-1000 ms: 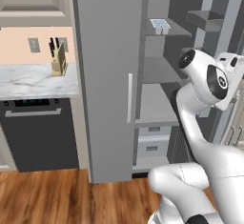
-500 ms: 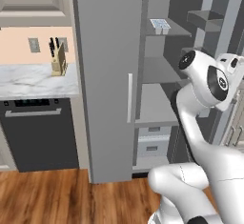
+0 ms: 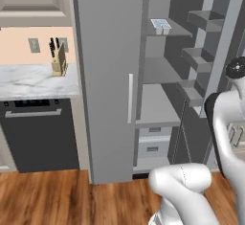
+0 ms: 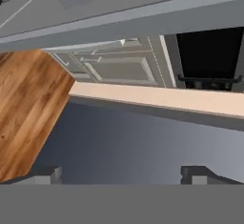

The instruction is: The ice cube tray has been filled with water. Take the tray and place it in the freezer to make ice. Close the freezer door after placing the tray.

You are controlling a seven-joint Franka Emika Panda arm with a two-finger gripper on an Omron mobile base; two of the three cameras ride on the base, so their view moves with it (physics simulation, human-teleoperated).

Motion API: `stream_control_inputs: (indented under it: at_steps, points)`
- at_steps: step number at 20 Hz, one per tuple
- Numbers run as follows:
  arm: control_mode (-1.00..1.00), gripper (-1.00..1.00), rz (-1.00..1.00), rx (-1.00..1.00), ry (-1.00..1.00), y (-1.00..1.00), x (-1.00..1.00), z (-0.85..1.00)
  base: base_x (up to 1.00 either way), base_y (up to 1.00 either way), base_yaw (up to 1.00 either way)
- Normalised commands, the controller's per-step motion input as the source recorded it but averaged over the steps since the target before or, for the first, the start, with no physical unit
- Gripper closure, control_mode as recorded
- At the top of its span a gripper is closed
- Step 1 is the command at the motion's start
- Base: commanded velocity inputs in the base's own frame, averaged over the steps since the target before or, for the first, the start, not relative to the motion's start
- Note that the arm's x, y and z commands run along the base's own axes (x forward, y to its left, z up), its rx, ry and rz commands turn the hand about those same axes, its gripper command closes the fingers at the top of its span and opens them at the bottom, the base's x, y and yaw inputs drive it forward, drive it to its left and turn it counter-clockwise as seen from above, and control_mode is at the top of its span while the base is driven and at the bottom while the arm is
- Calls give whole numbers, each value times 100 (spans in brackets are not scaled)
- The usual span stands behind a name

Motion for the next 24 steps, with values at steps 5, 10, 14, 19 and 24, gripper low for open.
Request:
stream_control_inputs:
  at_steps: [5,10,14,19,24]
  points:
    - [-100,-100,51,9,4,-72,-12,-36,0,0,0]
    - [-100,-100,56,21,4,-77,0,-36,0,0,0]
    - [-100,-100,49,26,4,-64,-2,-22,0,0,0]
    - [-100,-100,37,18,1,-48,-2,-9,0,0,0]
    - [-100,-100,13,5,0,-35,10,-4,0,0,0]
